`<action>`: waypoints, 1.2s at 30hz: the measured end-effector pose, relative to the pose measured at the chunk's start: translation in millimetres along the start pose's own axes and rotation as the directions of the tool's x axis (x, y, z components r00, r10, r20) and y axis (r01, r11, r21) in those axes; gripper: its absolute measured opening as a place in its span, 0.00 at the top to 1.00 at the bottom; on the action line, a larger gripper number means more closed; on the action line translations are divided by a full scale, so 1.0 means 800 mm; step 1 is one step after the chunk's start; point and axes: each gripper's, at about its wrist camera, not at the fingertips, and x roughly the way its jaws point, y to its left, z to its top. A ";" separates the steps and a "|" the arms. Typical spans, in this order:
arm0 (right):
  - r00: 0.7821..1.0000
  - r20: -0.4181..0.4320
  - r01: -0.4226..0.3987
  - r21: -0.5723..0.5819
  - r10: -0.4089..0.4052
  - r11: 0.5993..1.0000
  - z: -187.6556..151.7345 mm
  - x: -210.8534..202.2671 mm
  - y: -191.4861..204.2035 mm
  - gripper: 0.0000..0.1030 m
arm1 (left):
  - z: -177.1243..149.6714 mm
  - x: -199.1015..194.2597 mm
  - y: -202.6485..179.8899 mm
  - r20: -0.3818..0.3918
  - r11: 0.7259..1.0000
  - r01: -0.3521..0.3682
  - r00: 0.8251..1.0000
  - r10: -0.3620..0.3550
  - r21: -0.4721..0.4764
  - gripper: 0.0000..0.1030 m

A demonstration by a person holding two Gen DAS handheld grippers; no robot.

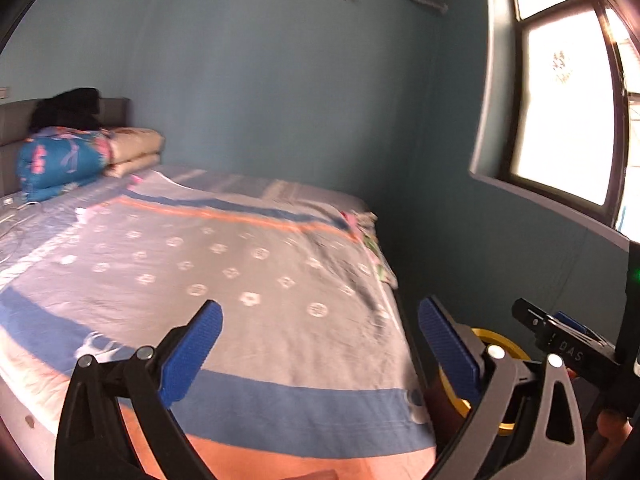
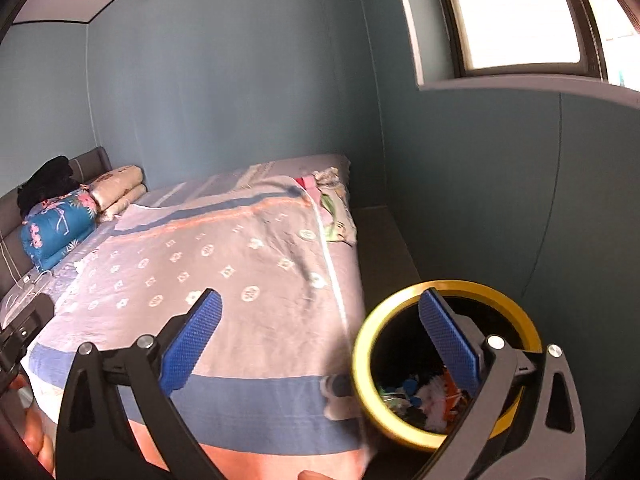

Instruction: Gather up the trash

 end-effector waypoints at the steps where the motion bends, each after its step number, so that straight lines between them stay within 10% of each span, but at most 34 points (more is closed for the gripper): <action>1: 1.000 -0.001 -0.004 -0.001 0.004 1.000 -0.003 -0.005 0.011 0.08 | -0.001 -0.012 0.006 0.010 1.000 -0.014 1.000 0.014 -0.002 0.08; 36: 0.998 0.039 -0.047 -0.056 0.049 0.997 -0.010 -0.067 0.074 0.08 | -0.028 -0.069 0.024 0.045 0.998 -0.055 0.997 0.055 0.001 0.08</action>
